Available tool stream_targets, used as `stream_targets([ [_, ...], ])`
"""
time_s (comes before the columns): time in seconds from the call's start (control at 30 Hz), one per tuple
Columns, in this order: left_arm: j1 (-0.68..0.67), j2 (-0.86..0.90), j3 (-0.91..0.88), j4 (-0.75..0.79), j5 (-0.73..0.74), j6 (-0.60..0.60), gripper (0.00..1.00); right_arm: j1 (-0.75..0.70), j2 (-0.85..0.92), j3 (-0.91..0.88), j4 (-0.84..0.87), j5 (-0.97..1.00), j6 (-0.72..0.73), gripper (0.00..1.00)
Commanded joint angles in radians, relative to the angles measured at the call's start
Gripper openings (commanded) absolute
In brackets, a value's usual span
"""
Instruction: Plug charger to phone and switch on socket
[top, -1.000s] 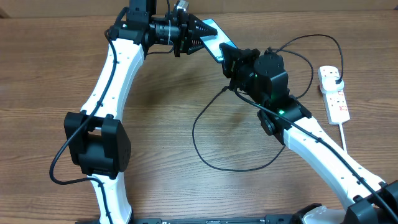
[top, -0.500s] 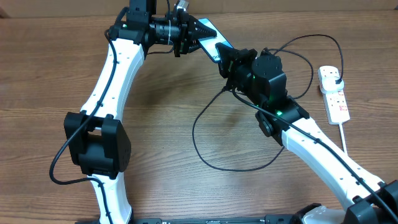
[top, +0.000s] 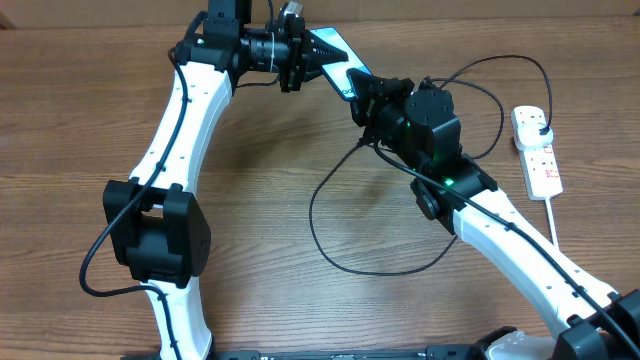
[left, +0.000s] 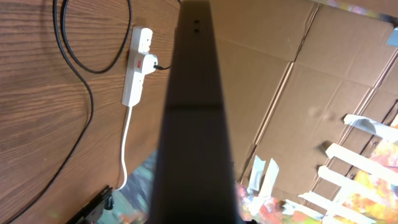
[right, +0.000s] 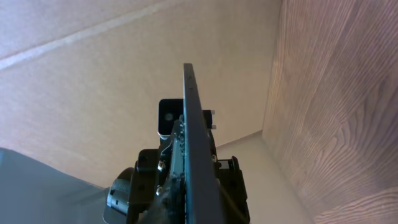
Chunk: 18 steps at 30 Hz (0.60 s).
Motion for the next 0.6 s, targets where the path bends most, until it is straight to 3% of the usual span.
stream_targets([
  [0.0, -0.006, -0.008, 0.020, 0.009, -0.013, 0.023, 0.04, 0.018, -0.006, 0.034, 0.000, -0.032, -0.020, 0.20],
  [0.1, -0.002, -0.008, 0.020, 0.009, -0.013, 0.051, 0.05, 0.018, -0.006, 0.034, -0.037, -0.032, -0.040, 0.29],
  [0.17, 0.008, -0.008, 0.020, 0.007, -0.008, 0.113, 0.04, 0.014, -0.006, 0.034, -0.082, -0.032, -0.117, 0.40],
  [0.27, 0.033, -0.008, 0.020, -0.031, -0.001, 0.216, 0.04, -0.007, -0.006, 0.034, -0.159, -0.047, -0.232, 0.48],
  [0.4, 0.088, -0.008, 0.020, -0.156, -0.002, 0.405, 0.04, -0.063, -0.007, 0.034, -0.290, -0.066, -0.377, 0.57],
  [0.57, 0.161, -0.008, 0.020, -0.353, -0.001, 0.642, 0.04, -0.173, -0.008, 0.034, -0.470, -0.151, -0.672, 0.64],
])
